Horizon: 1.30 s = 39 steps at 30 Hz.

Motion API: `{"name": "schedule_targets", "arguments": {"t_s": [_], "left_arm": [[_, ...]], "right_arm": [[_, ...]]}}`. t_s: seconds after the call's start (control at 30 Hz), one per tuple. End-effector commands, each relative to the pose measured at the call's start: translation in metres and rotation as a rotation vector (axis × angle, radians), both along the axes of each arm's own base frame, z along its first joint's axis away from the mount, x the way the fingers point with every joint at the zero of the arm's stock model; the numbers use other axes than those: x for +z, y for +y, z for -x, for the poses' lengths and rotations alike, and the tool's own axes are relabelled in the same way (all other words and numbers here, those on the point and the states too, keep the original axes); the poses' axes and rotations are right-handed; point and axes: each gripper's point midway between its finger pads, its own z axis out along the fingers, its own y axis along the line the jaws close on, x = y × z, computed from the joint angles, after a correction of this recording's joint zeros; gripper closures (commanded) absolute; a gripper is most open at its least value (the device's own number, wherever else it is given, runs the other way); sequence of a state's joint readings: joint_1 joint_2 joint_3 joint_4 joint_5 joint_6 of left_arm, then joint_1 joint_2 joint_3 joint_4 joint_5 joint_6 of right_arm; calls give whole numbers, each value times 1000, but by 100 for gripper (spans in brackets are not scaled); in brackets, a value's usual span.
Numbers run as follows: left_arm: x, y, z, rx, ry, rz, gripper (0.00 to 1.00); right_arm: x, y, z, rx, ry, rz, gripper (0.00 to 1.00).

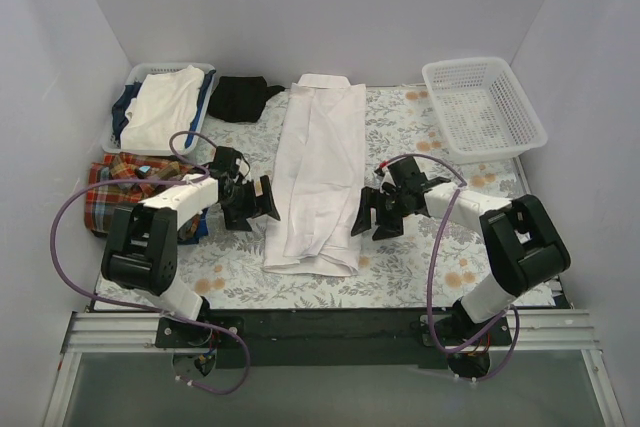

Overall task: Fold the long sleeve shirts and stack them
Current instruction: Fold the shirt

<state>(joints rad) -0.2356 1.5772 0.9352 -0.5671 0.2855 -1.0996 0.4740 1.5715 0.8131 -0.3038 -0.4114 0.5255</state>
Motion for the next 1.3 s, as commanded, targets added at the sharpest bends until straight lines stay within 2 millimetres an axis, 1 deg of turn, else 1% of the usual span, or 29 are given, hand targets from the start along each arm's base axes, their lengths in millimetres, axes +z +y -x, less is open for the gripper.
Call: {"name": "schedule_targets", "arguments": {"t_s": [0.0,0.03,0.1,0.13,0.17,0.23,0.27,0.33,0.37,0.43,0.57,0.6,0.67,0.73,0.77,0.8,0.83,0.87,0.9,0.97,1.03,1.07,1.17,1.2,1.23,1.27], "left_arm": [[0,-17,30,-61,74,132,10],[-1,-18,36,-57,92,147,10],[6,-22,42,-66,97,184,10],[6,-23,44,-63,102,191,10],[4,-25,50,-68,122,211,10],[1,-27,56,-63,145,230,12],[-3,-27,63,-57,172,238,14],[-5,-30,69,-52,190,266,18],[-9,-29,76,-47,209,267,21],[-9,-30,79,-39,215,271,23],[-7,-34,80,-30,240,303,24],[-6,-35,78,-30,234,307,24],[-8,-35,76,-23,240,302,25],[-11,-35,78,-17,256,302,28],[-14,-35,79,-15,265,299,34],[-15,-34,80,-10,271,298,37],[-16,-34,82,-12,274,299,40],[-17,-35,82,-14,278,301,48],[-19,-35,82,-14,281,301,51],[-21,-35,82,-14,286,305,54],[-23,-36,81,-19,289,310,60],[-22,-37,80,-23,287,313,62],[-21,-38,79,-34,289,315,81],[-19,-38,77,-36,284,315,85],[-17,-38,76,-38,280,318,95],[-17,-38,78,-37,284,317,99]], "right_arm": [[-15,10,18,47,61,-12,22],[-16,11,21,53,70,-9,22],[-19,11,27,65,92,7,23],[-20,10,29,67,98,14,24],[-21,10,31,65,107,19,24],[-26,7,37,59,136,26,25],[-28,7,39,60,146,29,26],[-33,6,44,55,173,33,27],[-34,6,44,47,180,30,27],[-40,6,48,34,200,36,29],[-49,12,45,2,225,20,31],[-54,12,46,-5,243,28,32],[-57,15,44,-13,249,30,34],[-59,16,43,-27,252,39,39],[-60,16,42,-34,253,42,40],[-60,16,41,-42,255,46,44],[-61,16,41,-51,258,49,45],[-62,16,40,-59,260,54,46],[-63,15,39,-68,262,59,50],[-64,14,37,-100,268,77,52],[-66,14,35,-110,271,90,59],[-67,13,35,-118,280,97,63],[-65,13,35,-115,278,104,83],[-64,12,36,-113,277,107,88],[-63,11,37,-109,277,107,98],[-62,9,40,-105,285,115,99]]}}
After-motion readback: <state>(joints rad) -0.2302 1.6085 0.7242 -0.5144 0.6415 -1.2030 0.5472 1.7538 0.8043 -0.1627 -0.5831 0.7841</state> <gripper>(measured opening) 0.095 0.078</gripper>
